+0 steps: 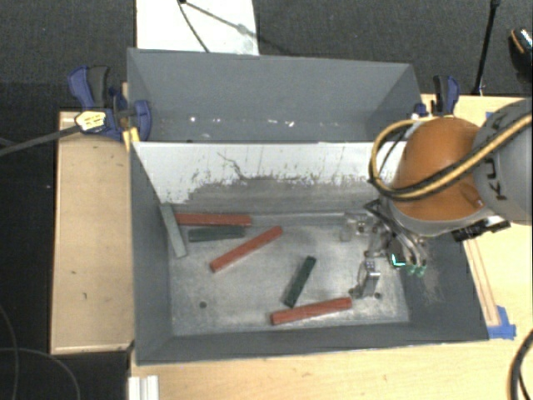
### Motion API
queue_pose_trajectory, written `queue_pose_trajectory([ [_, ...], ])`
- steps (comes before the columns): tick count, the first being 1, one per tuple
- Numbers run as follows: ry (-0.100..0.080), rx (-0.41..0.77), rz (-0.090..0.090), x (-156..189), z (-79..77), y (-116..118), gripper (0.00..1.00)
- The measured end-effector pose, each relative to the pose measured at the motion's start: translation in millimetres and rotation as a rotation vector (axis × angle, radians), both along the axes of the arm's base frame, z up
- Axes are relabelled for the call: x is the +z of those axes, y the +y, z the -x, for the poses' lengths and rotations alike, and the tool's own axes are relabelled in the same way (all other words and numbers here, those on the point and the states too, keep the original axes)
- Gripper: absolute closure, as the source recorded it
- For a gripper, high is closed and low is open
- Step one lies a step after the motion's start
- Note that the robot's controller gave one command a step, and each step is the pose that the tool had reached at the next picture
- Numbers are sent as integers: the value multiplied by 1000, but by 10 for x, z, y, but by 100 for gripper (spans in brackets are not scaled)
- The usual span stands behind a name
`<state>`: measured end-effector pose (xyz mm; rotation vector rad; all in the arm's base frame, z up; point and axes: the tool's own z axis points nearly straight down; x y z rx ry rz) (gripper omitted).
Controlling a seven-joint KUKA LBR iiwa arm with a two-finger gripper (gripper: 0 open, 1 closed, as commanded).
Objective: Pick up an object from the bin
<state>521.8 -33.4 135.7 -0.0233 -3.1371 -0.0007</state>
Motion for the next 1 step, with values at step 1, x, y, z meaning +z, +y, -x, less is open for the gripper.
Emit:
queue_pose_trajectory([
  [1,-2,159,-2,-621,-297,464,0],
])
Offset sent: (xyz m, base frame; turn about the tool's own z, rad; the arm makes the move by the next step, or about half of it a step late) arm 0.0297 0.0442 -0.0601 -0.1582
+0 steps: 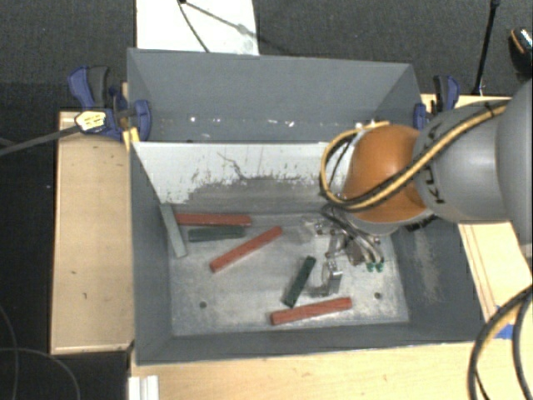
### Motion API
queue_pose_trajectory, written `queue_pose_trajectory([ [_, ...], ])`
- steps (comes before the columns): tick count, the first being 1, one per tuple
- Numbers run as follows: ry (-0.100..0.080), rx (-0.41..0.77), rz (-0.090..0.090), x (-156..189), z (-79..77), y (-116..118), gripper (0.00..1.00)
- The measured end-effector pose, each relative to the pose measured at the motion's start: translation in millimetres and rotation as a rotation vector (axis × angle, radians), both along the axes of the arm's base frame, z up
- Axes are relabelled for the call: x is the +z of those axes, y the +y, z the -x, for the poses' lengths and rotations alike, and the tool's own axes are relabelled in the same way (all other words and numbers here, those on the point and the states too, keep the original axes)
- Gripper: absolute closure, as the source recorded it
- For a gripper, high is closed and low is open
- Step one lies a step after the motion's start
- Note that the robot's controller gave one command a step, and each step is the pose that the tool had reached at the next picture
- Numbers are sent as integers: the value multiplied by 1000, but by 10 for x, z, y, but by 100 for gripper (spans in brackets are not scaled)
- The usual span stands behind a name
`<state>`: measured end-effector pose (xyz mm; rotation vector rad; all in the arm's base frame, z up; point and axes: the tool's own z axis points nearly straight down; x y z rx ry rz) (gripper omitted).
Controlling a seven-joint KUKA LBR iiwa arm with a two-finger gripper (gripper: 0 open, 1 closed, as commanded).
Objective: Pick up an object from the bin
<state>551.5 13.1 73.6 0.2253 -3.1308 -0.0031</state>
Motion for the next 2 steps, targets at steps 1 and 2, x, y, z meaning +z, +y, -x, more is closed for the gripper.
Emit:
queue_pose_trajectory([
  [1,-11,242,0,528,-103,215,0],
  [2,0,349,1,-56,27,-48,0],
])
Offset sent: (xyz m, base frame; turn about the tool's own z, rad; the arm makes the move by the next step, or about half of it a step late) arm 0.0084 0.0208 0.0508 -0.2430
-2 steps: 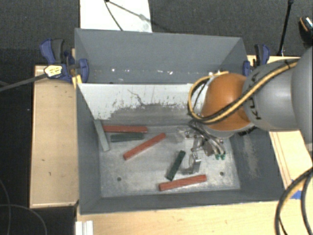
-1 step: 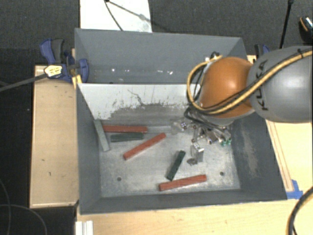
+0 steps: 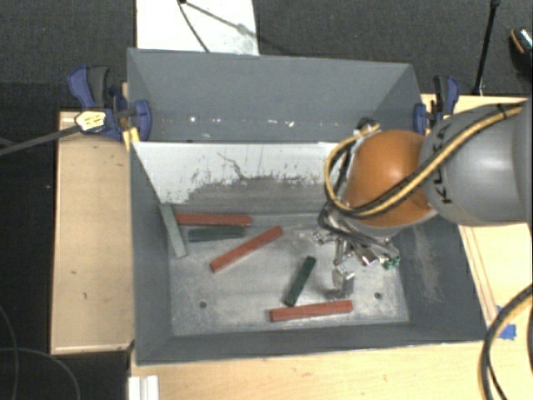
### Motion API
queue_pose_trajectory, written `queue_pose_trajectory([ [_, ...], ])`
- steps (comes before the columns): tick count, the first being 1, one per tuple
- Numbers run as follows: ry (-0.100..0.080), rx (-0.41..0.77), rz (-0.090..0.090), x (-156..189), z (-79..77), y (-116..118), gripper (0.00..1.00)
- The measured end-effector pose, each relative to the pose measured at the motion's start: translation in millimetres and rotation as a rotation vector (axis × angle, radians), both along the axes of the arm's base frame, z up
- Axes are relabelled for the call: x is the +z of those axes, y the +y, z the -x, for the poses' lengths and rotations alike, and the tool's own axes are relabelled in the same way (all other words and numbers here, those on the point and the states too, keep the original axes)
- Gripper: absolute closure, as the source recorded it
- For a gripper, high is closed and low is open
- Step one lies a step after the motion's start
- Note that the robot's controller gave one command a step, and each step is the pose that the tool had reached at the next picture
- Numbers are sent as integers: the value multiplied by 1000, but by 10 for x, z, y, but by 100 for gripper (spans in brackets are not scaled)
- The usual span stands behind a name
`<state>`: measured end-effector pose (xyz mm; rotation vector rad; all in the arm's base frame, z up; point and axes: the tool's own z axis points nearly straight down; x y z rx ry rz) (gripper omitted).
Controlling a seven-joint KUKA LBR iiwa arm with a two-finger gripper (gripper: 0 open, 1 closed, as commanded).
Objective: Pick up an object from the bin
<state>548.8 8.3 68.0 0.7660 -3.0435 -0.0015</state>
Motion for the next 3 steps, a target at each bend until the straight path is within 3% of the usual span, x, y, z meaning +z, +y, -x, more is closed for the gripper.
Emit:
queue_pose_trajectory([
  [1,-5,0,0,26,-16,9,100],
  [2,-13,102,-1,997,10,181,100],
  [3,-15,94,0,1741,-69,193,100],
])
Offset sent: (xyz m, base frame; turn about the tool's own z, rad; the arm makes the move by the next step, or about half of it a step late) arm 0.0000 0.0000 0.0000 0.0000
